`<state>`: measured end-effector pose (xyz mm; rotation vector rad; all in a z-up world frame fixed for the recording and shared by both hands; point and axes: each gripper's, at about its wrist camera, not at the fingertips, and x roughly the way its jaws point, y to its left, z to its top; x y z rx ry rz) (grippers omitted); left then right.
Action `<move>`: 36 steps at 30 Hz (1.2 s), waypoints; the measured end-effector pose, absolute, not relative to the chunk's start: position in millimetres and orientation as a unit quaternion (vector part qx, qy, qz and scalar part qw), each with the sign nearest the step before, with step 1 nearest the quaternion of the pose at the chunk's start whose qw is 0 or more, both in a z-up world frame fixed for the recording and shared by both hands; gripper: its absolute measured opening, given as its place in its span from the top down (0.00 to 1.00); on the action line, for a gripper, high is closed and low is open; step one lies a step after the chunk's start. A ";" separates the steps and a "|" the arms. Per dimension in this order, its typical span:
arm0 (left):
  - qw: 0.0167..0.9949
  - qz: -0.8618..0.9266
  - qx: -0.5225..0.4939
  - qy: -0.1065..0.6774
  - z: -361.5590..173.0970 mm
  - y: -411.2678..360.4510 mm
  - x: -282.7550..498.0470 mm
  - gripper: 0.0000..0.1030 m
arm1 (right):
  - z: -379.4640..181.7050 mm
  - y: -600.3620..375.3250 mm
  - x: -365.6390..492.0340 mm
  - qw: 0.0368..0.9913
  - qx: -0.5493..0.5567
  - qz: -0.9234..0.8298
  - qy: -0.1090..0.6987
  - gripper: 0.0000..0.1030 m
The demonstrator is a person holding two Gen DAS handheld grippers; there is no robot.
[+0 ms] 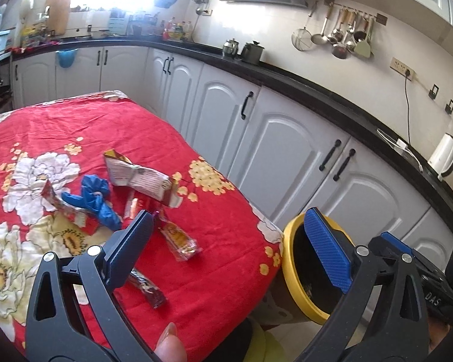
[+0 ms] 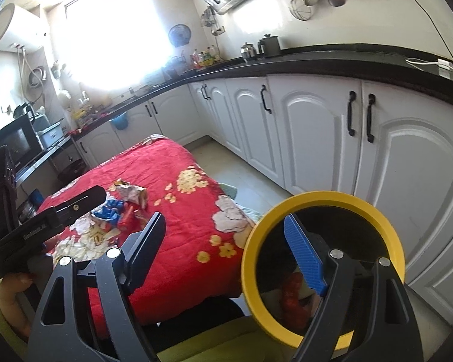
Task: Collect trash
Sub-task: 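Move both tools back over the table toward the remaining trash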
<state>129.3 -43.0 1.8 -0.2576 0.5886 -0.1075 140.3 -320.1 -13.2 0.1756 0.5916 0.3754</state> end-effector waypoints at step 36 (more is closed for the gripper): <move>0.949 0.067 -0.157 0.266 -9.5 70.8 137.8 0.11 | -22.8 -208.8 164.6 0.910 0.032 0.269 0.314 0.24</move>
